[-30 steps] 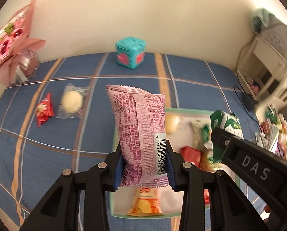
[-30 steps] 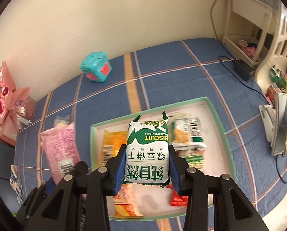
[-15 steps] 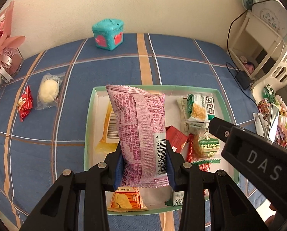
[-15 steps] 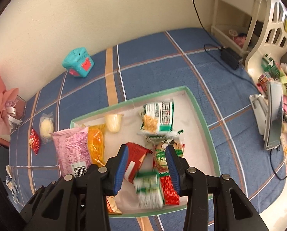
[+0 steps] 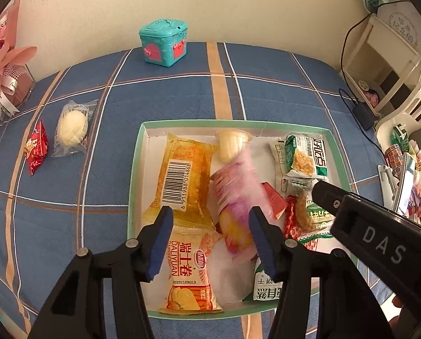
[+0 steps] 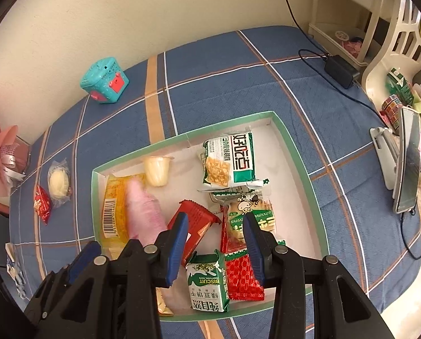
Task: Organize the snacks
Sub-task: 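Lower the pink bag and biscuit box into the tray and open both grippers, then move both grippers back toward the red packet and wrapped bun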
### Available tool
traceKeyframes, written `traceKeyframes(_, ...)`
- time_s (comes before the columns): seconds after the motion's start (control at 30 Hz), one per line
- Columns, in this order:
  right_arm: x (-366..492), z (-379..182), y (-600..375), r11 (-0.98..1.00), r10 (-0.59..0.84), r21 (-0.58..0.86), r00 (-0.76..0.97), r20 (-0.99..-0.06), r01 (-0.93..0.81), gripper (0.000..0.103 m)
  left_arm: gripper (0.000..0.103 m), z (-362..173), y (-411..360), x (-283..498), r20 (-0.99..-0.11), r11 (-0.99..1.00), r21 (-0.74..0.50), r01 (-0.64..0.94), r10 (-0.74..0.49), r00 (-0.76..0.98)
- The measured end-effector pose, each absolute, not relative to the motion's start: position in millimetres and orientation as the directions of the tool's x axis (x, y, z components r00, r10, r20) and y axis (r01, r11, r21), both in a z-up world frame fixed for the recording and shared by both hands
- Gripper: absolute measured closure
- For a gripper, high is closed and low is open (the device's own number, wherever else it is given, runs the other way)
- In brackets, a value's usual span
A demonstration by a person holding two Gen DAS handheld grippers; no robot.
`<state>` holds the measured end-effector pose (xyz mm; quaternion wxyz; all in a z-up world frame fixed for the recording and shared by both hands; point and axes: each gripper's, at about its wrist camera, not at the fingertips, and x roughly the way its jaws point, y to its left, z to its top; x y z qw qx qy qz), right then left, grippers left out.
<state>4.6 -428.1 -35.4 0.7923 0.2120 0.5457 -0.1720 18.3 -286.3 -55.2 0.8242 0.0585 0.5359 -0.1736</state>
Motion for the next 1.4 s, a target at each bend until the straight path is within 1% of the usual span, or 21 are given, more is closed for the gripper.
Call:
traceKeyframes(0.17, 4, -35, -430, 0.844, -0.039, 0.155, 0.348, -0.937, 0.513, 0.06, 0.035, -55, -270, 28, -0.907, 0.948, -0.11, 0.299, -0.219, 0.359)
traceKeyframes(0.2, 4, -35, -431, 0.842, -0.038, 0.156, 0.345, -0.938, 0.517, 0.058, 0.034, -55, -266, 31, -0.908, 0.951, -0.117, 0.285, -0.219, 0.358)
traceKeyframes(0.23, 4, -35, -432, 0.84, -0.037, 0.156, 0.342, -0.939, 0.52, 0.055, 0.034, -55, -259, 34, -0.908, 0.956, -0.126, 0.264, -0.218, 0.356)
traceKeyframes(0.27, 4, -36, -433, 0.838, -0.037, 0.154, 0.336, -0.941, 0.523, 0.048, 0.034, -56, -254, 37, -0.909, 0.959, -0.134, 0.248, -0.219, 0.355)
traceKeyframes(0.4, 6, -38, -433, 0.838, -0.043, 0.14, 0.319, -0.947, 0.528, 0.042, 0.034, -56, -232, 48, -0.909, 0.969, -0.167, 0.181, -0.222, 0.354)
traceKeyframes(0.47, 6, -40, -433, 0.838, -0.036, 0.144, 0.317, -0.948, 0.526, 0.033, 0.034, -58, -221, 53, -0.911, 0.974, -0.175, 0.147, -0.217, 0.352)
traceKeyframes(0.57, 8, -41, -430, 0.846, -0.038, 0.134, 0.308, -0.951, 0.517, 0.03, 0.033, -61, -209, 60, -0.914, 0.976, -0.187, 0.109, -0.214, 0.346)
traceKeyframes(0.63, 9, -42, -428, 0.848, -0.036, 0.133, 0.305, -0.952, 0.513, 0.028, 0.027, -63, -203, 62, -0.915, 0.977, -0.192, 0.091, -0.212, 0.344)
traceKeyframes(0.7, 10, -43, -426, 0.851, -0.035, 0.13, 0.303, -0.952, 0.508, 0.026, 0.024, -65, -198, 65, -0.915, 0.979, -0.19, 0.078, -0.206, 0.346)
traceKeyframes(0.9, 12, -43, -422, 0.858, -0.04, 0.122, 0.302, -0.952, 0.499, 0.012, 0.023, -66, -185, 69, -0.912, 0.98, -0.194, 0.047, -0.198, 0.36)
traceKeyframes(0.97, 14, -43, -419, 0.861, -0.042, 0.119, 0.301, -0.953, 0.495, 0.007, 0.019, -66, -183, 69, -0.911, 0.98, -0.193, 0.041, -0.195, 0.365)
traceKeyframes(1.0, 14, -43, -419, 0.862, -0.043, 0.118, 0.302, -0.952, 0.493, 0.006, 0.014, -65, -181, 70, -0.91, 0.98, -0.193, 0.038, -0.194, 0.367)
traceKeyframes(1.03, 14, -42, -417, 0.863, -0.044, 0.117, 0.304, -0.952, 0.491, 0.006, 0.013, -65, -181, 70, -0.909, 0.98, -0.194, 0.036, -0.194, 0.37)
traceKeyframes(1.17, 16, -39, -412, 0.87, -0.047, 0.114, 0.311, -0.949, 0.479, 0.005, 0.012, -65, -177, 72, -0.905, 0.979, -0.203, 0.028, -0.199, 0.375)
traceKeyframes(1.23, 16, -39, -411, 0.872, -0.044, 0.119, 0.318, -0.947, 0.476, 0.0, 0.01, -64, -175, 72, -0.905, 0.98, -0.2, 0.021, -0.193, 0.38)
traceKeyframes(1.4, 19, -38, -405, 0.874, -0.047, 0.12, 0.326, -0.944, 0.471, 0.0, 0.008, -66, -168, 76, -0.903, 0.978, -0.21, 0.003, -0.195, 0.383)
